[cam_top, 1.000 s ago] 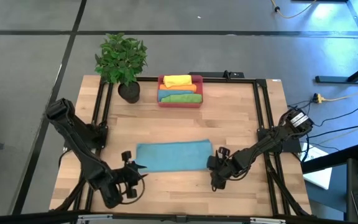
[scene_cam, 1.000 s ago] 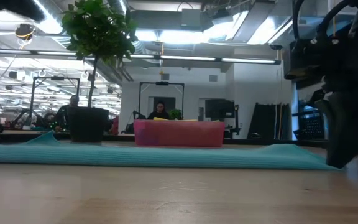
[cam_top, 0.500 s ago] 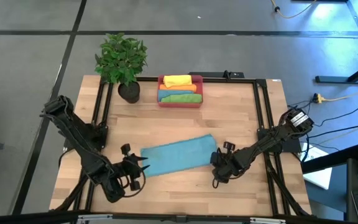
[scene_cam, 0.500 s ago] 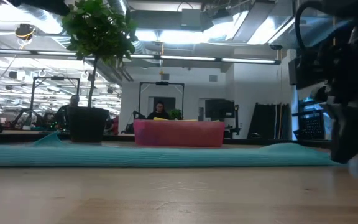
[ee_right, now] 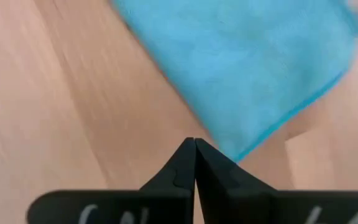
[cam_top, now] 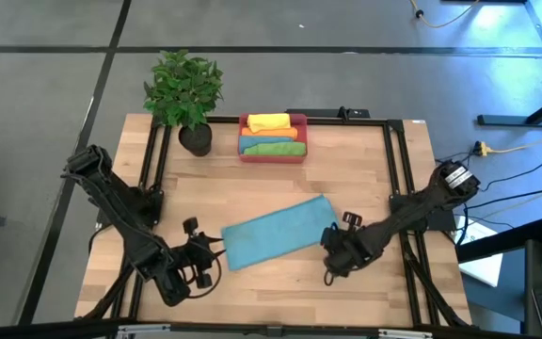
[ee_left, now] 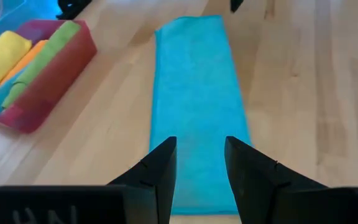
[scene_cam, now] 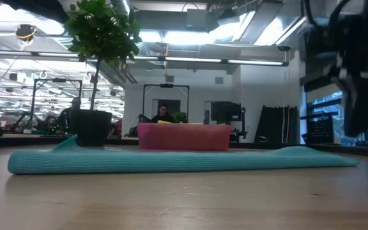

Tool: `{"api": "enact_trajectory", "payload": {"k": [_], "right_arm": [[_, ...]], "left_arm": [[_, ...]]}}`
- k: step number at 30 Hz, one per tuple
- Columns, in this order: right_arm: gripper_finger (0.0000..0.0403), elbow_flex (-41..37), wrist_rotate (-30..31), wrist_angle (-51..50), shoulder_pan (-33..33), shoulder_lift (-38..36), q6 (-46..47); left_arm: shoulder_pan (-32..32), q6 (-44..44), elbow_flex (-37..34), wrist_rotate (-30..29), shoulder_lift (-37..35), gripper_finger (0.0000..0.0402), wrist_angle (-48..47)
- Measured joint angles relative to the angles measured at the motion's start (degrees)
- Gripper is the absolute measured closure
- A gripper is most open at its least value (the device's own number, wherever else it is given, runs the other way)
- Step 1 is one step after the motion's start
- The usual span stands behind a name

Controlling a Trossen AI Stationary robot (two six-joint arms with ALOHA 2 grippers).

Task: Roll microfiber towels into tight, uniform cylinder then place into a basket
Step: Fold the blue towel

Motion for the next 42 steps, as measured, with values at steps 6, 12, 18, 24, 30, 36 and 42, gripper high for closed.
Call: {"api": "enact_trajectory", "payload": {"k": [6, 12, 18, 24, 30, 36, 42], "right_arm": [[0.0392, 2.61, 4.85, 1.34, 2.68, -0.85, 0.06], [0.0392, 0.89, 6.57, 4.77, 2.79, -0.85, 1.08], [0.0392, -4.03, 9.70, 11.13, 2.35, -0.85, 1.78], [0.0392, -7.05, 9.67, 12.19, 1.60, -0.85, 6.12], [0.0392, -10.28, 10.37, 12.45, -0.25, -0.85, 5.55], [0.0392, -15.63, 12.60, 13.99, -5.69, -1.13, 4.13], [0.0392, -18.33, 17.99, 17.76, -10.97, -1.03, -2.59]], "left_arm": [[2.39, -0.03, -1.10, 0.47, -0.02, 0.0275, -2.12], [8.15, -0.49, -7.46, 6.55, -0.02, 0.0275, 0.35], [16.57, -0.44, -14.13, 15.41, -0.02, 0.0275, 1.25], [21.09, 0.43, -22.52, 20.19, -0.02, 0.0275, 10.98], [20.21, 1.55, -26.47, 22.49, -0.02, 0.0275, 22.60], [17.31, 1.57, -26.53, 25.93, -0.02, 0.0275, 29.33], [12.97, 3.14, -26.49, 29.61, -0.02, 0.0275, 48.80]]}}
